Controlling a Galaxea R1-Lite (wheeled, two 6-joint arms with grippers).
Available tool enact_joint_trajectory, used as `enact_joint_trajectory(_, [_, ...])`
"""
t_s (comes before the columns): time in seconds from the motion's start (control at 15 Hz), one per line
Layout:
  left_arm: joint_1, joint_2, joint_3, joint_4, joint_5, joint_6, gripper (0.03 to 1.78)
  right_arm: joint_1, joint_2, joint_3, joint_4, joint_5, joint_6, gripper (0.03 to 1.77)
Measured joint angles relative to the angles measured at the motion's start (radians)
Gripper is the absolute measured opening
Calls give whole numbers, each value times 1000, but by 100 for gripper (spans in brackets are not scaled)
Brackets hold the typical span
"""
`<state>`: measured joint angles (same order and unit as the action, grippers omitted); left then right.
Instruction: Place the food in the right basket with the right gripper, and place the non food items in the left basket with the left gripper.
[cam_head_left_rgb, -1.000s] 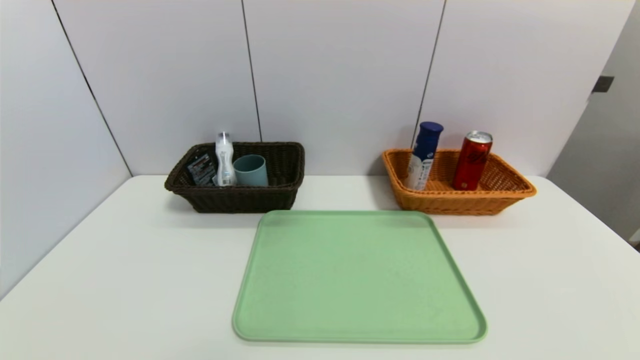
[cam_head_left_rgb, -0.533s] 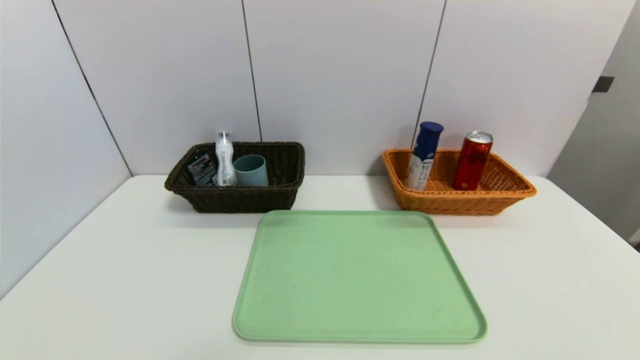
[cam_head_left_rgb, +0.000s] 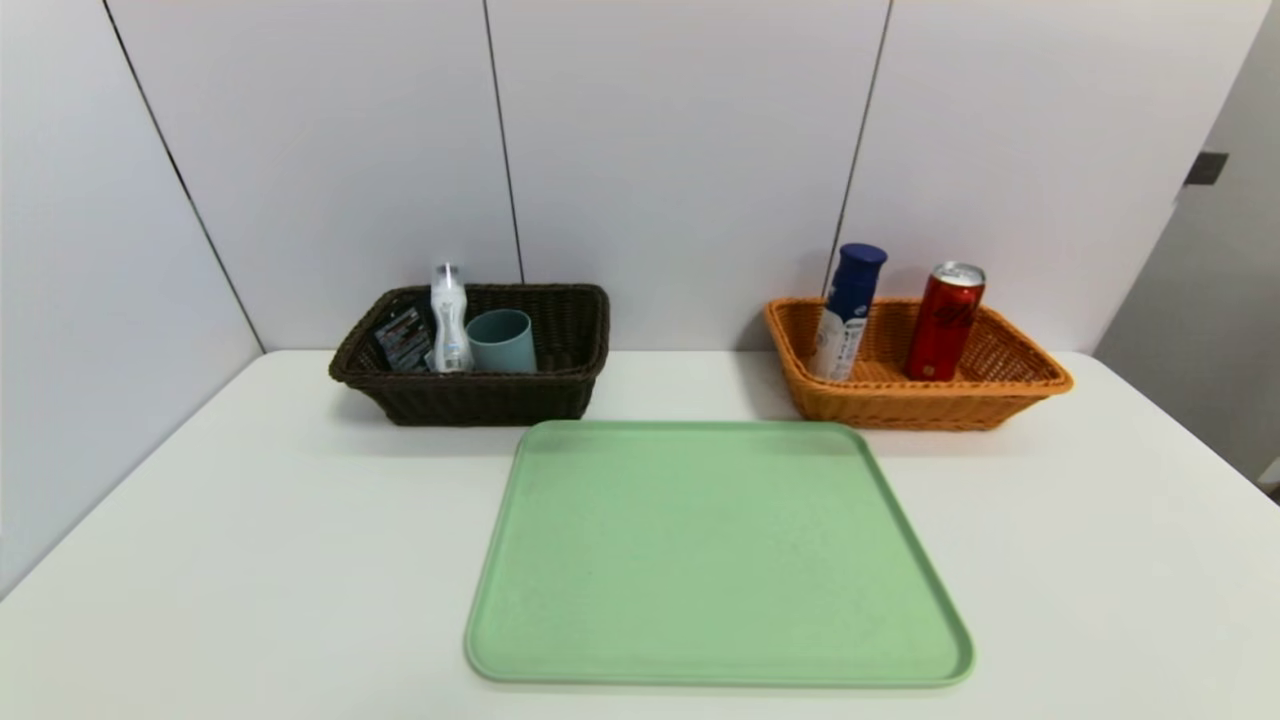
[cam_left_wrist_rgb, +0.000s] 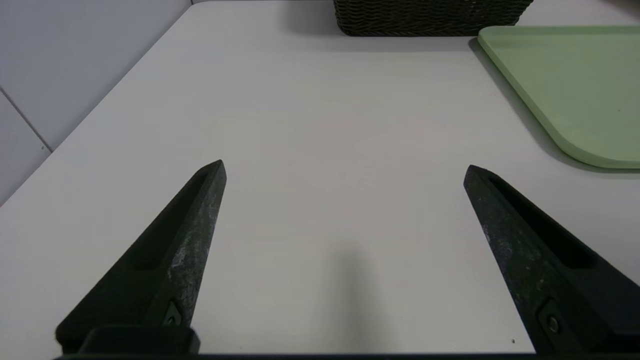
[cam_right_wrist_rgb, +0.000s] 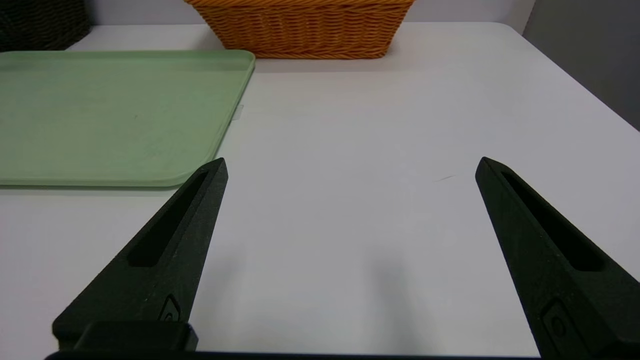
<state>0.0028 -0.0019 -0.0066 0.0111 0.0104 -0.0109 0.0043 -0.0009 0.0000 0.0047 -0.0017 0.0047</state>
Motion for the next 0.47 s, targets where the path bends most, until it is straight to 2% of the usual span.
enact_joint_trajectory(0.47, [0,0,0,0,3,-10,169,0,0,0,0,-1,1,171])
